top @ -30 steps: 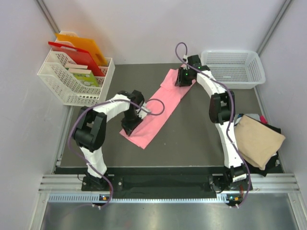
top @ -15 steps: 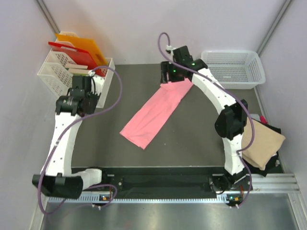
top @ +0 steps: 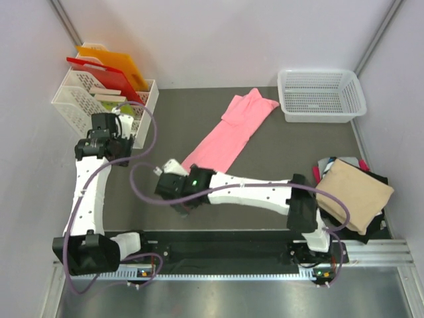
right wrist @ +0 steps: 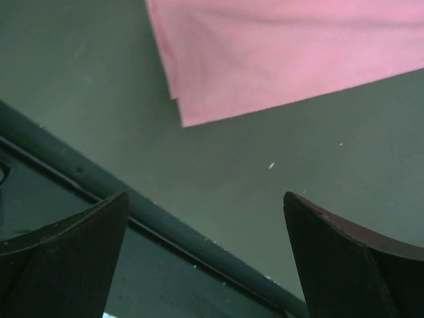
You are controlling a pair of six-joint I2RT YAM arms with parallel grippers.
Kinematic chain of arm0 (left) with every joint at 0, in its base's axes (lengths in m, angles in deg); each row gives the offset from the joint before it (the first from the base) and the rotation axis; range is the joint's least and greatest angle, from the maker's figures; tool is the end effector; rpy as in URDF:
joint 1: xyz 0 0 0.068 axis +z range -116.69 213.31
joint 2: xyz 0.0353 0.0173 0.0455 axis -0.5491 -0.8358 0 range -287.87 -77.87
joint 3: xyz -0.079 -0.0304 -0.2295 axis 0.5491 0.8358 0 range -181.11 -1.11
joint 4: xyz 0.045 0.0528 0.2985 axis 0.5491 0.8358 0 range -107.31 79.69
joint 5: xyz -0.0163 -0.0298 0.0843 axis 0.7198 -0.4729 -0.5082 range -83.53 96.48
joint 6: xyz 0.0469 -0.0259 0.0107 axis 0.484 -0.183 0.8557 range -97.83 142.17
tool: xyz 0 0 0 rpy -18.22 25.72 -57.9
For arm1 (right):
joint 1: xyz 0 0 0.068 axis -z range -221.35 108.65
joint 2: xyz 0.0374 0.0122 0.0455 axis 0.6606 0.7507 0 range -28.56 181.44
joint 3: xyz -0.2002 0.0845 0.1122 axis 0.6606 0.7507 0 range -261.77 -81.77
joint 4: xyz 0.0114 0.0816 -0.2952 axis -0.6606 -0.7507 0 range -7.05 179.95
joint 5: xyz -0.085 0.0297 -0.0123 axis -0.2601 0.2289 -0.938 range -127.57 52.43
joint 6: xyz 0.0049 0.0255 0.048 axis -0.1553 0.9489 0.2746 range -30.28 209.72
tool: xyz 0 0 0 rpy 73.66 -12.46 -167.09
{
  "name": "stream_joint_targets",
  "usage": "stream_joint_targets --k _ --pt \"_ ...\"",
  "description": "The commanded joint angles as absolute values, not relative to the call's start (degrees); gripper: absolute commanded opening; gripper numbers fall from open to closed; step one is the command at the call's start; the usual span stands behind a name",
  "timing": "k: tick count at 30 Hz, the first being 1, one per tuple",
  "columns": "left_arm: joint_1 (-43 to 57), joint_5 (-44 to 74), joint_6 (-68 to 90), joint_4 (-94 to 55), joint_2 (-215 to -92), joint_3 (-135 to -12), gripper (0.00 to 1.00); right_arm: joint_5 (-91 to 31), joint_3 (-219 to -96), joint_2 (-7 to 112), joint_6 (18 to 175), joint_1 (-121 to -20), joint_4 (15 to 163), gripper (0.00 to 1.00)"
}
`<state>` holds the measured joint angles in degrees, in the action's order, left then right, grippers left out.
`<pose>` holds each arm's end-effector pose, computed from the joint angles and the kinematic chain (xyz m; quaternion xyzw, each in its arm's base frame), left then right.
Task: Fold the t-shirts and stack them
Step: Grab the bottom of the folded rectangular tshirt with right arm
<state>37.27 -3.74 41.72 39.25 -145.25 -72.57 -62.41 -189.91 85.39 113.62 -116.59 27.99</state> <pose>0.2831 0.0261 0.3235 0.0995 0.9383 0.1478 0.2965 0.1302 0.4342 0.2588 -0.3778 0.8816 0.0066 0.2828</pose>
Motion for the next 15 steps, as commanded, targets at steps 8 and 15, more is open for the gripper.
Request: stream_joint_targets --k 8,15 --pt "55.01 17.02 38.61 40.61 -157.76 -79.16 0.52 -73.79 -195.78 94.76 117.77 -124.94 27.78 1.0" --pt "55.72 19.13 40.1 41.66 -158.47 -77.75 0.52 -70.53 -190.49 92.38 113.46 -116.95 36.06 0.92"
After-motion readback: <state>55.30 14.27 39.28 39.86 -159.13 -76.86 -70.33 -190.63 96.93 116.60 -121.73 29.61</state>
